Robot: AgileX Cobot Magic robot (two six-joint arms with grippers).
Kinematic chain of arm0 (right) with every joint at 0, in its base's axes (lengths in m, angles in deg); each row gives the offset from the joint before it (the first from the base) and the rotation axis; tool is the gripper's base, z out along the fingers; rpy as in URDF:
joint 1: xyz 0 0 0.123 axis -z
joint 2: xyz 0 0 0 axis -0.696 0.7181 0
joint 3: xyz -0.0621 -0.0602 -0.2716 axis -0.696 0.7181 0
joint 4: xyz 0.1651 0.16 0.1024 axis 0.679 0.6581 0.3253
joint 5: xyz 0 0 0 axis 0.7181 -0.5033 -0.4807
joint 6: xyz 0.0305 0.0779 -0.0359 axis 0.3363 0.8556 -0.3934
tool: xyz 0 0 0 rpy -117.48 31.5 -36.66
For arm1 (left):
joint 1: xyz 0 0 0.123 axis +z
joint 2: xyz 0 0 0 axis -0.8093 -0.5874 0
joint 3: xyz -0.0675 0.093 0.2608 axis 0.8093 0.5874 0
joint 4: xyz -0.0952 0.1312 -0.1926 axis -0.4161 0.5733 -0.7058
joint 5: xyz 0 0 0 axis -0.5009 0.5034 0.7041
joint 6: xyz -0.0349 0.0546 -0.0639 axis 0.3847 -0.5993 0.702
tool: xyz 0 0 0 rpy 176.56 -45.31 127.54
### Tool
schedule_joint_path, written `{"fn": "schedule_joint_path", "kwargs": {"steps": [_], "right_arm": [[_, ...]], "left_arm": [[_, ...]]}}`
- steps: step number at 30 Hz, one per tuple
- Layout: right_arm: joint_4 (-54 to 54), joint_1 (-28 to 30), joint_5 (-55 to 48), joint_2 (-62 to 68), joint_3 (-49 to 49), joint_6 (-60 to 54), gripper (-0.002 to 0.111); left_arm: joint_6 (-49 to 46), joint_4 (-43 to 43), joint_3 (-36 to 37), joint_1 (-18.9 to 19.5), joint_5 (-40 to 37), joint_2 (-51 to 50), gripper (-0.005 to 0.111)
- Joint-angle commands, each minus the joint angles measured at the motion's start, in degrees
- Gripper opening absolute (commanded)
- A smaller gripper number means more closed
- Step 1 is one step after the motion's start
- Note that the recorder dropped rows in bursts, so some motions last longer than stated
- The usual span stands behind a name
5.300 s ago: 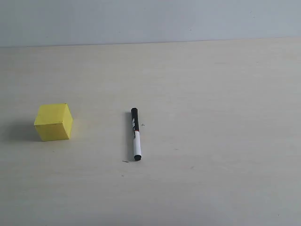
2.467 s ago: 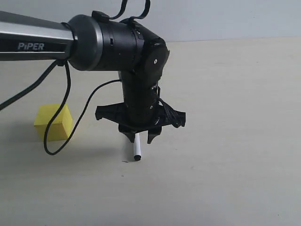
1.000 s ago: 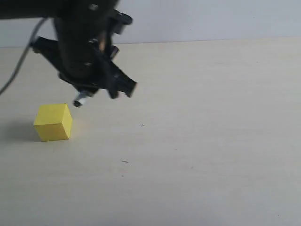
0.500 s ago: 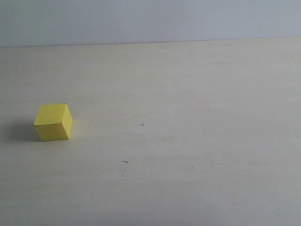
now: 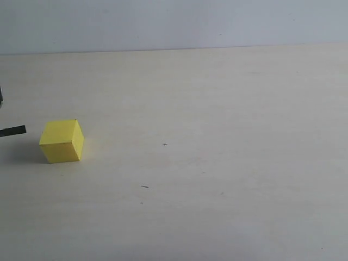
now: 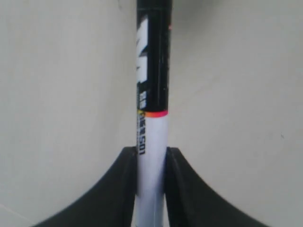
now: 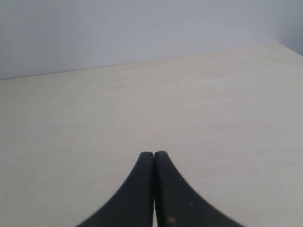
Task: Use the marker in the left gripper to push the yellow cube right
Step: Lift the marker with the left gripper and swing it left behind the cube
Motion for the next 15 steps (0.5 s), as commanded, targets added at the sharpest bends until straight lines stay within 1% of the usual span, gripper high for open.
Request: {"fn": "schedule_joint_path", "kwargs": {"steps": [1, 3, 4, 8, 11, 15], "right_arm": [[0.22, 0.2, 0.28, -0.35, 0.26, -0.01, 0.0], [0.22, 0.2, 0.28, -0.35, 0.26, -0.01, 0.0], [0.22, 0.2, 0.28, -0.35, 0.26, -0.01, 0.0], [0.22, 0.2, 0.28, -0.35, 0.26, -0.01, 0.0], [0.22, 0.2, 0.28, -0.35, 0.26, -0.01, 0.0], [0.22, 0.2, 0.28, -0.35, 0.26, -0.01, 0.0]], "left_arm": [[-5.24, 0.29, -0.33, 0.17, 4.37, -3.94, 0.0], [-8.74, 0.83, -0.33, 0.89, 3.97, -5.34, 0.0], [-11.32, 0.97, -0.33, 1.85, 3.82, -5.56, 0.0], [-13.63, 0.59, -0.33, 4.14, 3.84, -5.43, 0.0], [-14.57, -1.34, -0.33, 3.79, 5.47, -5.43, 0.0], [-14.19, -5.06, -0.33, 0.33, 6.91, -5.54, 0.0]]}}
